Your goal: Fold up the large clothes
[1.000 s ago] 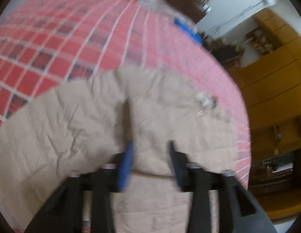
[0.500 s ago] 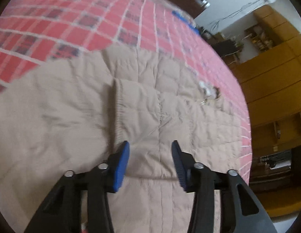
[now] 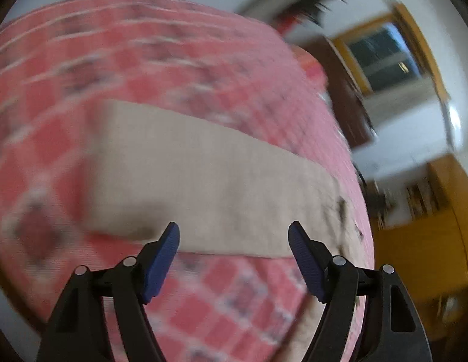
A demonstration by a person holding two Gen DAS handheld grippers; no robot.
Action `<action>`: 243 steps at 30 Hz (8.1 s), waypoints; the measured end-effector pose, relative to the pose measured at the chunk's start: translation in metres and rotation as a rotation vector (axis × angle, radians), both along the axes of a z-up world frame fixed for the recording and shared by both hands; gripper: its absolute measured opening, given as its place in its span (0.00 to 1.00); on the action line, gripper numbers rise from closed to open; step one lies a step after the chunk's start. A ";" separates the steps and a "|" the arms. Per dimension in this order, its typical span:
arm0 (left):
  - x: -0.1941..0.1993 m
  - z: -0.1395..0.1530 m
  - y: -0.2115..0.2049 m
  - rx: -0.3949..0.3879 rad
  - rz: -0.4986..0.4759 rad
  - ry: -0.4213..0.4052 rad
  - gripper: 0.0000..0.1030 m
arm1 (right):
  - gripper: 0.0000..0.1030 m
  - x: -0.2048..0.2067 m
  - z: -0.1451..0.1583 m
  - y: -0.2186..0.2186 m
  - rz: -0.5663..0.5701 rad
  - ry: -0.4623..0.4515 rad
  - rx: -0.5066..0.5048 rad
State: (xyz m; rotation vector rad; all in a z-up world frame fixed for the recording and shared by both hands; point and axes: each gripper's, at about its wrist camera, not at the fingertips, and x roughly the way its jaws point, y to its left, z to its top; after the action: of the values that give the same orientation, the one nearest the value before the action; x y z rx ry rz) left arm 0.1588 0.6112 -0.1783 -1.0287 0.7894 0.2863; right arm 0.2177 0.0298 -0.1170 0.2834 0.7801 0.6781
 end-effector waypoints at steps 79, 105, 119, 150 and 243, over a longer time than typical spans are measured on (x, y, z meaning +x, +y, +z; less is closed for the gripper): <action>0.291 0.057 -0.433 0.341 -1.022 -0.101 0.53 | 0.83 0.016 0.006 -0.075 -0.276 0.014 -0.306; 0.244 0.031 -0.303 0.288 -0.772 -0.040 0.69 | 0.65 0.274 -0.053 -0.116 0.010 0.513 0.204; 0.221 0.047 -0.314 0.500 -0.741 -0.062 0.69 | 0.27 0.317 -0.084 -0.025 0.177 0.683 0.139; 0.262 0.046 -0.248 0.200 -0.715 -0.223 0.70 | 0.05 0.297 0.030 -0.190 -0.141 0.407 0.074; 0.001 -0.039 -0.261 -0.123 -1.045 0.104 0.17 | 0.13 -0.046 -0.104 -0.299 -0.057 0.661 0.194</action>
State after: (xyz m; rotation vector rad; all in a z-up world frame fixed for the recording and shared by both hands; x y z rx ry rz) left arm 0.1597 0.3498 -0.2171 -0.5997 1.3386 -0.6139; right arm 0.1717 -0.2692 -0.2212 0.7256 1.3307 0.6080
